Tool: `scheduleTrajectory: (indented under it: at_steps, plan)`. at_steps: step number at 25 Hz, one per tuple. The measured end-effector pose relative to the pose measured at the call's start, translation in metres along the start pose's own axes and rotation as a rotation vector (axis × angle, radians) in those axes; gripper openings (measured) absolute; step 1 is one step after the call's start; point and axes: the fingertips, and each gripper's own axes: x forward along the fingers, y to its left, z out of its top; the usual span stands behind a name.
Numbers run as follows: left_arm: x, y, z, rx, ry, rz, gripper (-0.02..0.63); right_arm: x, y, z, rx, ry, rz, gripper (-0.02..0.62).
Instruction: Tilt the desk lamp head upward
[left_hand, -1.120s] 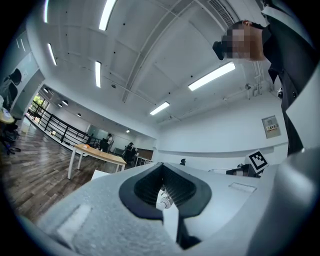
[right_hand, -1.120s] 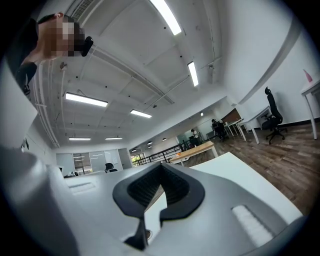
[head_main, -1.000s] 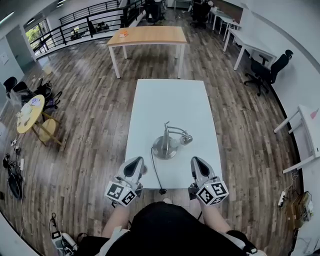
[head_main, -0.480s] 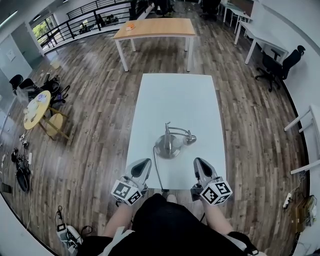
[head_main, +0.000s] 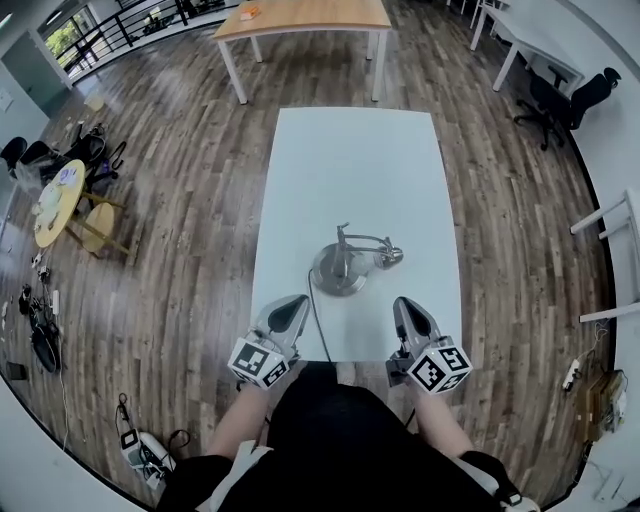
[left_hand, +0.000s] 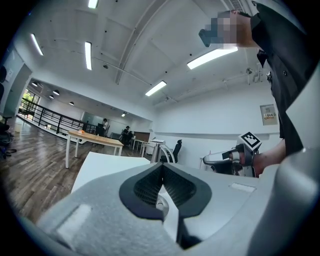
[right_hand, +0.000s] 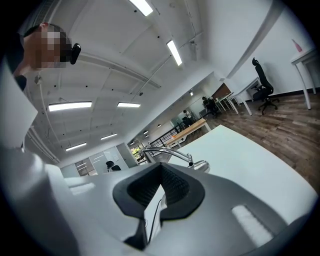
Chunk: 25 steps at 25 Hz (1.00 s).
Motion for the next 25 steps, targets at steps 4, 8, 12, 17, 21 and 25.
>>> scheduleTrajectory:
  at_steps: [4, 8, 12, 17, 21, 25]
  plan:
    - [0.01, 0.016, -0.022, 0.006, 0.043, -0.029, 0.0, 0.005, -0.004, -0.009, 0.005, 0.024, -0.026, 0.003]
    - [0.021, 0.028, -0.049, 0.006, 0.128, -0.05, 0.077, 0.013, -0.006, -0.019, 0.019, 0.044, -0.05, 0.003]
    - [0.034, 0.037, -0.08, 0.026, 0.239, -0.099, 0.131, 0.025, -0.003, -0.026, 0.022, 0.062, -0.065, 0.003]
    - [0.051, 0.042, -0.111, 0.132, 0.334, -0.151, 0.19, 0.032, -0.003, -0.03, 0.023, 0.081, -0.092, 0.003]
    - [0.064, 0.043, -0.13, 0.158, 0.387, -0.203, 0.192, 0.033, -0.008, -0.031, 0.05, 0.081, -0.129, 0.003]
    - [0.079, 0.042, -0.142, 0.204, 0.418, -0.246, 0.192, 0.036, -0.015, -0.029, 0.05, 0.075, -0.161, 0.003]
